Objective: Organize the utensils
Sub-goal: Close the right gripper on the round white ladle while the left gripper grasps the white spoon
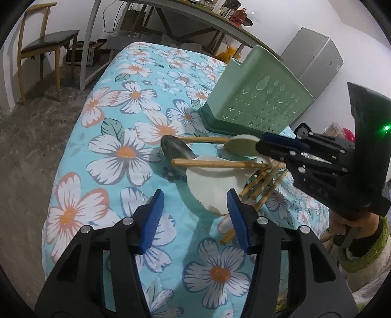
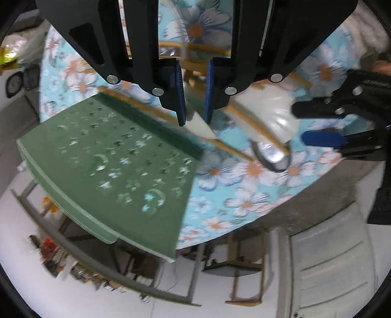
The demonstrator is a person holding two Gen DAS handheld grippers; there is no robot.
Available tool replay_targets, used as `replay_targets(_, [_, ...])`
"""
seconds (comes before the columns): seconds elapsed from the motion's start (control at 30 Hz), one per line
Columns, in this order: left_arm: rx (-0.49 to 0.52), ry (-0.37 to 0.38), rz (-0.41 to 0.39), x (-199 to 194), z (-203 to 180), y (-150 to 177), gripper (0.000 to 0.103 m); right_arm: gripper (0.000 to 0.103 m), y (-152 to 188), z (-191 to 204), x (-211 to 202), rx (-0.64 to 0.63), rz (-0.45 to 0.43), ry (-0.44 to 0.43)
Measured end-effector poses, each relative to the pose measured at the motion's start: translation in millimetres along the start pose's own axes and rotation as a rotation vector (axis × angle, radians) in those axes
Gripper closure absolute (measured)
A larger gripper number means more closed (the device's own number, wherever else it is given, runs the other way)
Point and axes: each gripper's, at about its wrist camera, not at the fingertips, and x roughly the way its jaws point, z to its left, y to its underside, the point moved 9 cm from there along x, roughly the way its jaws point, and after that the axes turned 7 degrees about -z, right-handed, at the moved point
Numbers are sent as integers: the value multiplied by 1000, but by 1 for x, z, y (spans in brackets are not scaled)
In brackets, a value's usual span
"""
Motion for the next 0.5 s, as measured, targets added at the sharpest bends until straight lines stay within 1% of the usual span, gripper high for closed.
replay_targets(0.07, [2, -1, 4, 0, -1, 0, 56, 86, 1, 0, 2, -11, 6, -8])
replay_targets(0.13, [3, 4, 8, 1, -2, 0, 58, 86, 0, 0, 6, -35, 8, 10])
replay_targets(0.23, [0, 19, 27, 3, -6, 0, 62, 87, -3, 1, 9, -37, 3, 21])
replay_targets(0.3, [-8, 23, 43, 6, -7, 1, 65, 90, -3, 0, 9, -33, -4, 19])
replay_targets(0.33, [-15, 28, 51, 6, -7, 1, 67, 91, -4, 0, 7, -28, -11, 21])
replay_targets(0.4, [-37, 28, 70, 8, -6, 2, 69, 97, -6, -2, 3, -5, -30, 16])
replay_targets(0.5, [-79, 32, 101, 12, -4, 3, 77, 99, -6, -8, -4, 61, -54, -11])
